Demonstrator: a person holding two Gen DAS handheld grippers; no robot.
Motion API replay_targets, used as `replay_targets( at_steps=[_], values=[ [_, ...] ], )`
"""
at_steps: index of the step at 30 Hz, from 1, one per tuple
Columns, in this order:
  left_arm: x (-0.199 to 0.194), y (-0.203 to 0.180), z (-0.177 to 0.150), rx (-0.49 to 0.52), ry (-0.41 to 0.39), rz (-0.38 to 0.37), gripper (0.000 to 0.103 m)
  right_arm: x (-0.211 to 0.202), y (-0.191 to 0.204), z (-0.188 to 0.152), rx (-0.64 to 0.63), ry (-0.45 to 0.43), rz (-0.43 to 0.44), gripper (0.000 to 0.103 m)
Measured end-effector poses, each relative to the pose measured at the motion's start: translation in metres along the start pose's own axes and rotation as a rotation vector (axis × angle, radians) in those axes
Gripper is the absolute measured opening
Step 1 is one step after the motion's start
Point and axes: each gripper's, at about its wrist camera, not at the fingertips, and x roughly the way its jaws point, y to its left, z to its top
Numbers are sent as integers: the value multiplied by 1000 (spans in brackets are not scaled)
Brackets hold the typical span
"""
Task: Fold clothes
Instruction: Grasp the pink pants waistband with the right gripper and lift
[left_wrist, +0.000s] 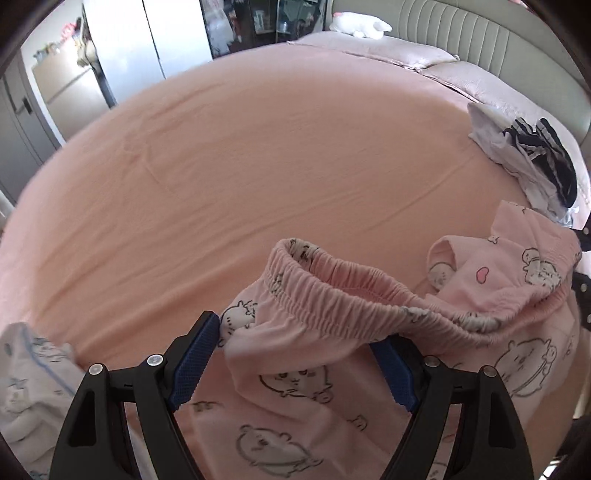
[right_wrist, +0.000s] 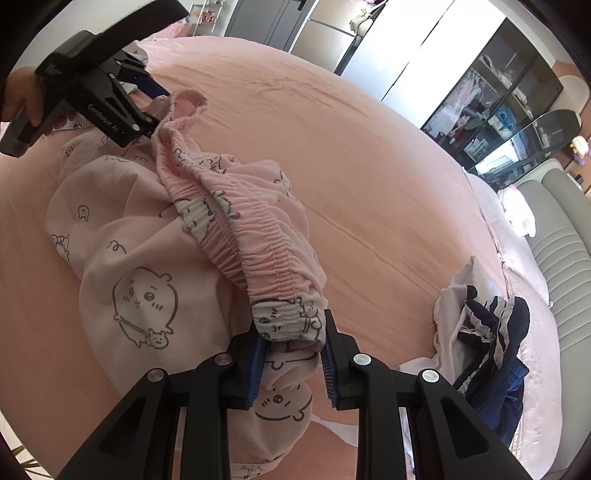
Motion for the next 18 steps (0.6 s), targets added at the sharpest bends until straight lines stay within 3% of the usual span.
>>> replay_targets(
  at_steps=[2,3,4,10,18],
  values=[
    [-2,-9,-2,9,-21,-27,59,1,2,-1,4,5,4,25],
    [-1,-12,-3,5,-24,-33,42,1,3,-2,8,6,9,25],
    [1,-15,-4,-3,-22,-33,31,1,5,-3,12,8,15,25],
    [-8,-14,-9,-193,-82,-71,12,-1,8,-11,40,-2,42,25],
    [-54,8,-19,-488,-282,-147,6,-12,-4,-23,204,-63,105,21]
  ],
)
